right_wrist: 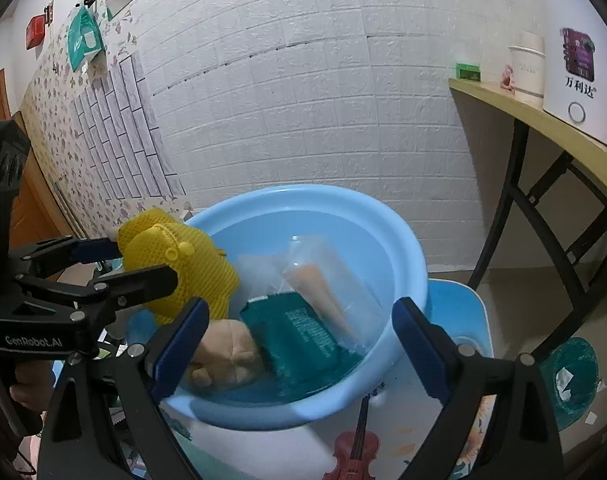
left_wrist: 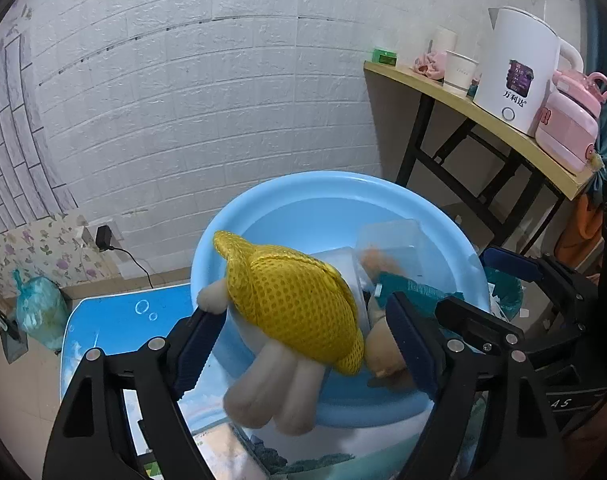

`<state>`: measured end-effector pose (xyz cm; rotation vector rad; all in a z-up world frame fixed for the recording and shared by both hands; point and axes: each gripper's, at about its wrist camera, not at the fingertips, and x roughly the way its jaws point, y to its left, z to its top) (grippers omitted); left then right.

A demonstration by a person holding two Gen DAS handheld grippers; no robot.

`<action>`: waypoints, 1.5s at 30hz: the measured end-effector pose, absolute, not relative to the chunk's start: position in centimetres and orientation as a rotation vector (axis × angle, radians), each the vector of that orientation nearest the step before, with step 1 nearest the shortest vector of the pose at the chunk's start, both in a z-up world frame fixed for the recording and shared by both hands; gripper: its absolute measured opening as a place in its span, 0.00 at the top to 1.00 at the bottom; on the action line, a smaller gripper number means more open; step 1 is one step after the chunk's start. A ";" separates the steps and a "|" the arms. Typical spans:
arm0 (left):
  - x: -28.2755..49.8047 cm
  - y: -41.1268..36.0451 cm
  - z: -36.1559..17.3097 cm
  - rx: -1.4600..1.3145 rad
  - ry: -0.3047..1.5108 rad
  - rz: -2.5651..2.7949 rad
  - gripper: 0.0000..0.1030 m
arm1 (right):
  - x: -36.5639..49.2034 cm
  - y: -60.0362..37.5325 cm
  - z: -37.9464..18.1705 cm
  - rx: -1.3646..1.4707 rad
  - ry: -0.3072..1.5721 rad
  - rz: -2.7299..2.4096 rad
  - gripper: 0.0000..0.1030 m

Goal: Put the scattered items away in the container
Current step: 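Open the left gripper over the basin while the right releases the toothpick box, then move the left gripper to the black lotion bottle while the right approaches the silver packet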

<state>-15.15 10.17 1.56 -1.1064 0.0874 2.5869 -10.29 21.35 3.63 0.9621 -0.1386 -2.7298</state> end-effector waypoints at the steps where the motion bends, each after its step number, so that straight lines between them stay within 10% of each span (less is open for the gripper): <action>1: -15.0 10.1 1.6 -1.107 0.085 2.586 0.20 | -10.2 21.3 3.7 0.963 -0.136 -2.729 0.08; 45: -3.7 -0.7 -1.9 -1.271 -0.070 2.714 0.09 | -1.3 16.4 1.9 1.137 -0.064 -2.645 0.08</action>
